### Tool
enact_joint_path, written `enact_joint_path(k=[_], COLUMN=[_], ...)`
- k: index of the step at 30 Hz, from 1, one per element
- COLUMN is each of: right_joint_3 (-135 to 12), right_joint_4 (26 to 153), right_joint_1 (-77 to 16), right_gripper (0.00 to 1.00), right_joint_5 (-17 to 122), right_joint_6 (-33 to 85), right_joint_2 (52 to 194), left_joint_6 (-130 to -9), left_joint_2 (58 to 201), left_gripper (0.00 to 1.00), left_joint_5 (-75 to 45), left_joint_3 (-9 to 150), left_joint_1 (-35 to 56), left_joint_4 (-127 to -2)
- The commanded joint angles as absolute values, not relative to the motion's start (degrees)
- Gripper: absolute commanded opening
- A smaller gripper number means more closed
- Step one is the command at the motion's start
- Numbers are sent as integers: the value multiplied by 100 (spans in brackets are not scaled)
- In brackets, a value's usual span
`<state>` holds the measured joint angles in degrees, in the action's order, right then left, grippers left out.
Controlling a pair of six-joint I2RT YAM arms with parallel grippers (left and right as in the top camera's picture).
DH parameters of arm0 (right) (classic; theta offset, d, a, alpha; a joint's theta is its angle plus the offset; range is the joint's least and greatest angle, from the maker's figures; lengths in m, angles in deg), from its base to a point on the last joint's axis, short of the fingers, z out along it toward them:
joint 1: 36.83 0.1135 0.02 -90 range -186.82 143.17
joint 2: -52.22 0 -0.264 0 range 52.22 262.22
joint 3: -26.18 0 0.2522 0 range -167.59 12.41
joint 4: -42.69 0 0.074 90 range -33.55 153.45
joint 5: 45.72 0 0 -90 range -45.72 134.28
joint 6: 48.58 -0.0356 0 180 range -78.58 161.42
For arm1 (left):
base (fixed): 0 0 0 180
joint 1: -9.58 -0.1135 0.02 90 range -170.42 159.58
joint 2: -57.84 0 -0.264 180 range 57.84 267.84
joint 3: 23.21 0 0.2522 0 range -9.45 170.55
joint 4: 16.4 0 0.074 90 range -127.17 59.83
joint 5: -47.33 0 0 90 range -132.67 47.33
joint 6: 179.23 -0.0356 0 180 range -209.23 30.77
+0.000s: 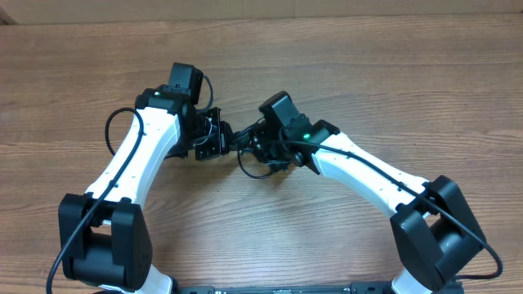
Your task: Untangle cables
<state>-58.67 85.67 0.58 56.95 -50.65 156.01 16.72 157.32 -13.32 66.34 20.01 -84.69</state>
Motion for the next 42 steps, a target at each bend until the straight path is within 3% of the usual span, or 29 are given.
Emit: enact_joint_path(k=[1, 8, 14, 18, 21, 28, 30, 36, 42], right_joint_3=[-5843, -5846, -5846, -5846, -5846, -5846, -5846, -5846, -5846], right_joint_4=[8768, 9786, 10031, 10029, 10000, 9797, 9758, 9489, 8929], right_joint_1=[-182, -1006, -1762, -2296, -2409, -1699, -1395, -484, 233], right_gripper=[4, 4, 4, 4, 33, 52, 63, 68, 79], right_joint_5=[5500, 6042, 6150, 7140, 7649, 8386, 8390, 8226, 7234], right_joint_6=[-3245, -495, 32, 744, 788, 2709, 3118, 3981, 4615], right_joint_2=[15675, 15101, 14821, 14801, 14801, 14801, 14801, 14801, 14801], left_joint_6=[415, -653, -658, -699, -695, -179, 223, 1600, 1690], left_joint_2=[15693, 15693, 15693, 15693, 15693, 15693, 15693, 15693, 15693], left_gripper=[4, 4, 4, 4, 4, 4, 5, 4, 5], left_joint_5=[-1319, -2582, -2617, -2395, -1772, -939, -1077, -1166, -1372], left_joint_3=[6721, 6721, 6721, 6721, 6721, 6721, 6721, 6721, 6721], left_joint_1=[1695, 436, -307, -659, -678, -45, 207, 821, 1077], left_joint_4=[-8370, -8532, -8648, -8676, -8731, -8740, -8770, -8996, -9068])
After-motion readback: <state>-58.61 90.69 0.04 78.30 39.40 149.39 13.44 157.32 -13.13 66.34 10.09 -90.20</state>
